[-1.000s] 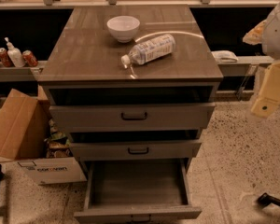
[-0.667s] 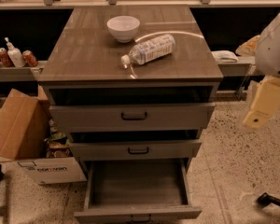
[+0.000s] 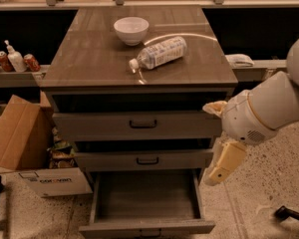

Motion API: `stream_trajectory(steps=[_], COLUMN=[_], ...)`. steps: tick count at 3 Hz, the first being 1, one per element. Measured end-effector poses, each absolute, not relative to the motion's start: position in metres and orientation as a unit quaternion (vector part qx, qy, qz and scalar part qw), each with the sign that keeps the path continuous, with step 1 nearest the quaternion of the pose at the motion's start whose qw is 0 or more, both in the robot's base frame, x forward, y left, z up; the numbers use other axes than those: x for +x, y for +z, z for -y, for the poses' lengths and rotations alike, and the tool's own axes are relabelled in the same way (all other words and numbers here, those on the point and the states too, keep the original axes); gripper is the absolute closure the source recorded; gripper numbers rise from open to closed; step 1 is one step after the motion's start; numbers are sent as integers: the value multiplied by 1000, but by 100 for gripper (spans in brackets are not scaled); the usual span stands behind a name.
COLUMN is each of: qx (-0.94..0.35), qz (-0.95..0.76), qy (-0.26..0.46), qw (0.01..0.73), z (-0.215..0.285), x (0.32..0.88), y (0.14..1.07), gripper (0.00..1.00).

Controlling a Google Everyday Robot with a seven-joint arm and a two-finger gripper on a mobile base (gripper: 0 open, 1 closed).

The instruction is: Close bottom drawer

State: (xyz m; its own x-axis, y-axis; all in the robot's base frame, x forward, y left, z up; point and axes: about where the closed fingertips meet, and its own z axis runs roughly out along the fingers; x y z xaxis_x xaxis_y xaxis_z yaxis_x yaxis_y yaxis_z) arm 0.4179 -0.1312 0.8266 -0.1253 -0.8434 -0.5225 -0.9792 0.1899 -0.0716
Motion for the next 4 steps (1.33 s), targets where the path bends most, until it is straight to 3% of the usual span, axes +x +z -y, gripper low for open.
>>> stream_trajectory(steps=[2,4], qx=[-623,-656], qz=[-737,-721], qy=[141,162], qw=[220,154], z=[132,125], x=[415,396], y=[793,644], gripper=[0,0])
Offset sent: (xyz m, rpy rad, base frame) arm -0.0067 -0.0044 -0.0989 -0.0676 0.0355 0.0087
